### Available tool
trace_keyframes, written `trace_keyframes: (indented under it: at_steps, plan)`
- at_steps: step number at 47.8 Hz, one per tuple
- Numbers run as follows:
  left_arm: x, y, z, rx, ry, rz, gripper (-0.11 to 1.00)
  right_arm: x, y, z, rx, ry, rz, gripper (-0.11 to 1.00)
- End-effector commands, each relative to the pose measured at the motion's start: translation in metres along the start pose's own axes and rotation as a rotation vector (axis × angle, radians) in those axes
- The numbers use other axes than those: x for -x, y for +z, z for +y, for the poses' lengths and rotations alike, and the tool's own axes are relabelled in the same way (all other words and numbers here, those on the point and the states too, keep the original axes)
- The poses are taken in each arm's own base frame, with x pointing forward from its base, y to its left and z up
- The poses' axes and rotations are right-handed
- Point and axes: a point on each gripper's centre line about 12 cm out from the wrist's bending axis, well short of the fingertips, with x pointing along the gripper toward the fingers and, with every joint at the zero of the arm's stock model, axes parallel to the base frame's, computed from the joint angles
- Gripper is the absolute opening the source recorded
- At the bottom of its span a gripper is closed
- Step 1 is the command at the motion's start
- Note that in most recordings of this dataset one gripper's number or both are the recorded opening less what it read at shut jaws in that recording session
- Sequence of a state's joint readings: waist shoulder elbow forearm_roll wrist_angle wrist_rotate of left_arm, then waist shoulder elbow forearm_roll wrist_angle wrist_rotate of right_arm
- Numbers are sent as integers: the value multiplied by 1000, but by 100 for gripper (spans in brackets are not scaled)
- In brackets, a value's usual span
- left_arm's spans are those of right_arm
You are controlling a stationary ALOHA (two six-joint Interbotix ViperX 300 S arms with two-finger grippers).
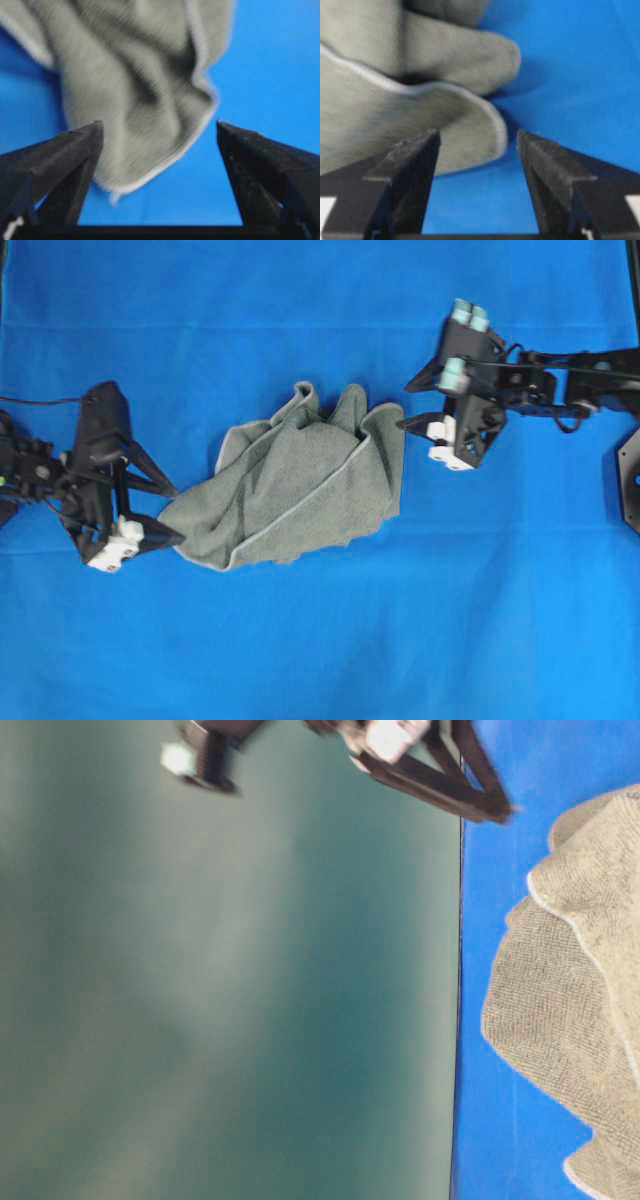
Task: Fold a large towel.
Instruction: 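Reach both grippers to the towel's left and right edges and grasp them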
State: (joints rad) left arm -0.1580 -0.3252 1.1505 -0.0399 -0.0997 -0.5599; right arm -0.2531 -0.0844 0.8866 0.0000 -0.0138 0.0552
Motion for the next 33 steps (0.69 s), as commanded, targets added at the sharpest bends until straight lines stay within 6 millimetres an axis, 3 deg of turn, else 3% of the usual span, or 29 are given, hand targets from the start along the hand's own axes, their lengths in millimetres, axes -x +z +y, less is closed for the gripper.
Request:
trace_keyframes:
  at_steps: [1, 10, 21, 25, 31, 33]
  plan:
    - [-13, -8, 4, 16, 34, 51, 87, -8, 7, -5, -9, -10, -7, 62]
    - [-30, -21, 14, 21, 87, 124, 86, -28, -1, -11, -13, -24, 46, 60]
    - [-27, -21, 28, 51, 136, 145, 81, -40, -3, -12, 9, -25, 68, 57]
    - [-26, -25, 31, 42, 158, 178, 65, -40, -1, -12, 24, -24, 67, 46]
    - [-24, -28, 33, 36, 186, 224, 28, -39, -3, -12, 30, -24, 75, 8]
    - [-24, -27, 33, 31, 187, 229, 17, -39, -3, -13, 29, -25, 74, 1]
